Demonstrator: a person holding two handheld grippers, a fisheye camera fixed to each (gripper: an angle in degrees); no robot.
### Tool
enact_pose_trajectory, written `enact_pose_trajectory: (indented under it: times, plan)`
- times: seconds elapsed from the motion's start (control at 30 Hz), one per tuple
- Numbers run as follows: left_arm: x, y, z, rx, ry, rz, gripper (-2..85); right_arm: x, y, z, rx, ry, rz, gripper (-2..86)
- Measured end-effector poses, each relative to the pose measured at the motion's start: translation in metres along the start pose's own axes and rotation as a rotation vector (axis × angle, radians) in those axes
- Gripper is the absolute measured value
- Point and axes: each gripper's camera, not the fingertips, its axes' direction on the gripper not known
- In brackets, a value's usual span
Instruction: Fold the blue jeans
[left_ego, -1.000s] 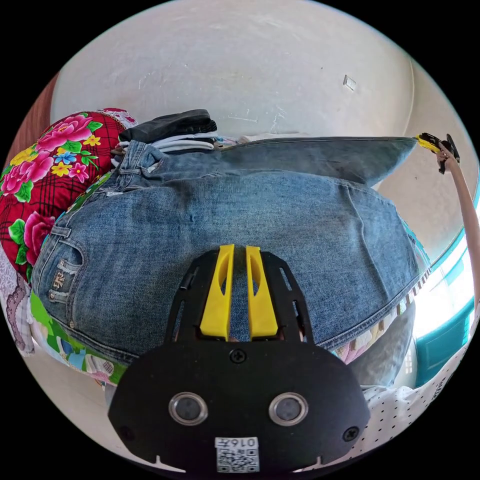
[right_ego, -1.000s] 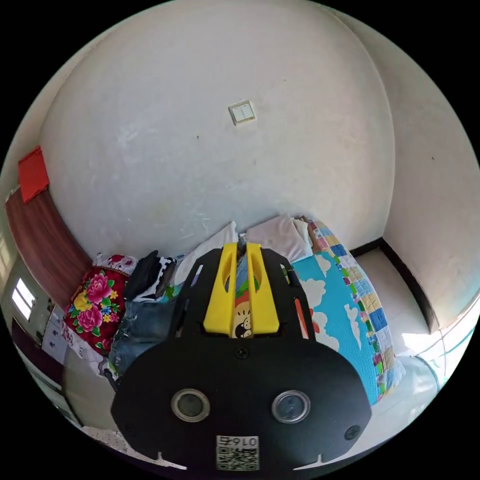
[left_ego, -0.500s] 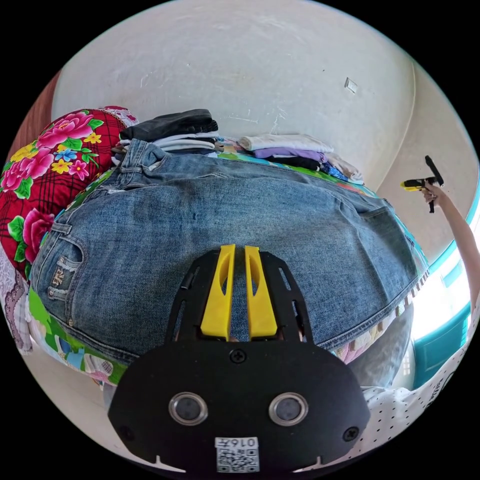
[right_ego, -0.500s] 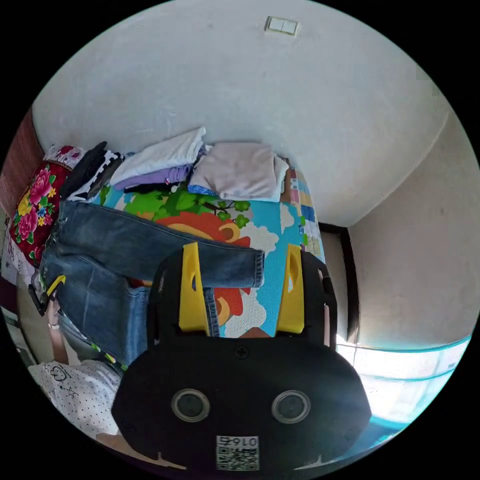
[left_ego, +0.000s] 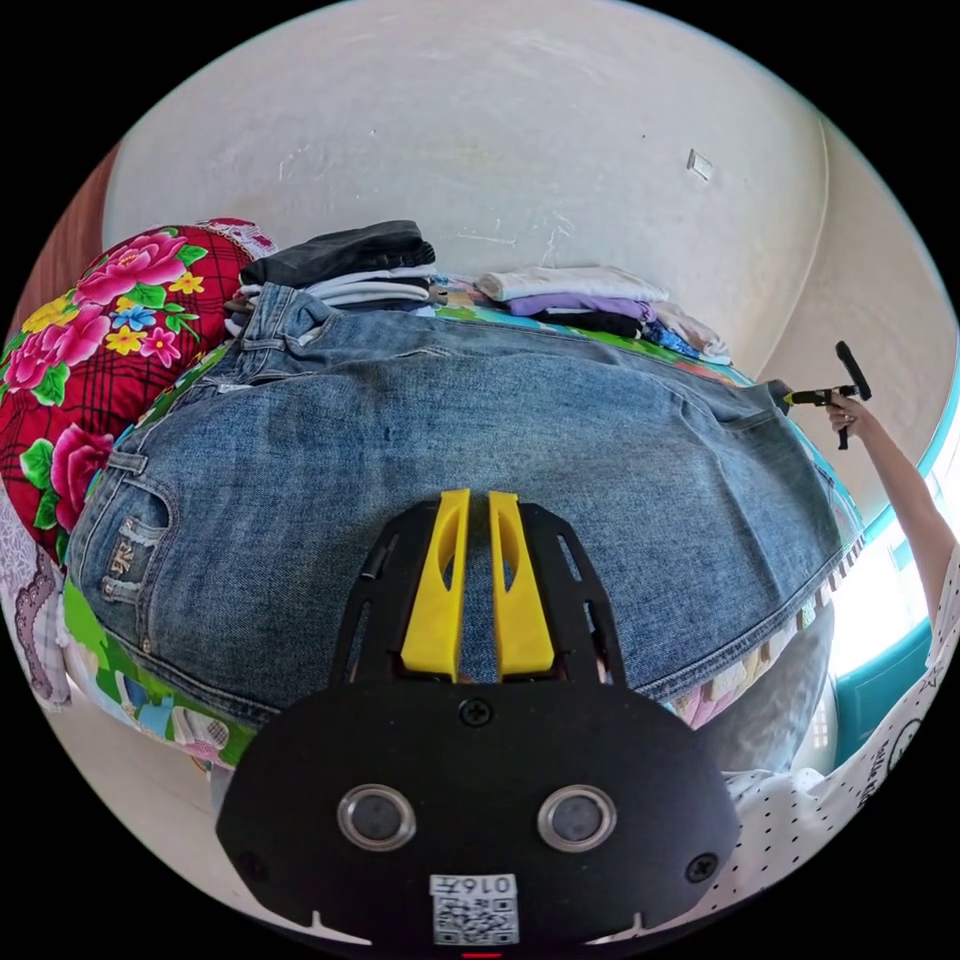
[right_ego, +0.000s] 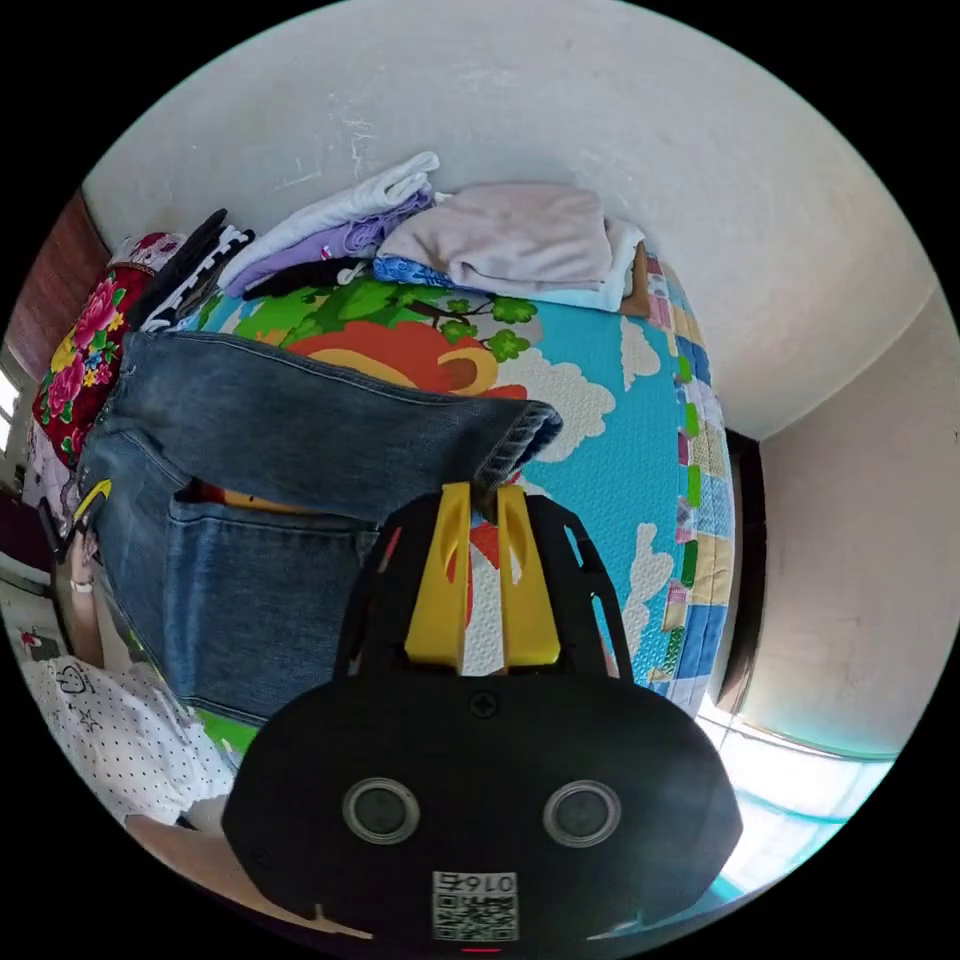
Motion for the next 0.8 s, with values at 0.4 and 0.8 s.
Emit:
enact_pose_trajectory:
  times: [0.4,0.8]
  plan:
    - [0.037,-0.068,-0.033,-0.048,-0.019,0.02,3.8,0.075,-0.066,-0.053,0.317,-0.343,0.546,3.9]
    - [0.264,-0.169,-0.052,-0.143,0.578,0.601,12.8,0.056,-0.014,0.059,-0.206,-0.185,0.149,17.8]
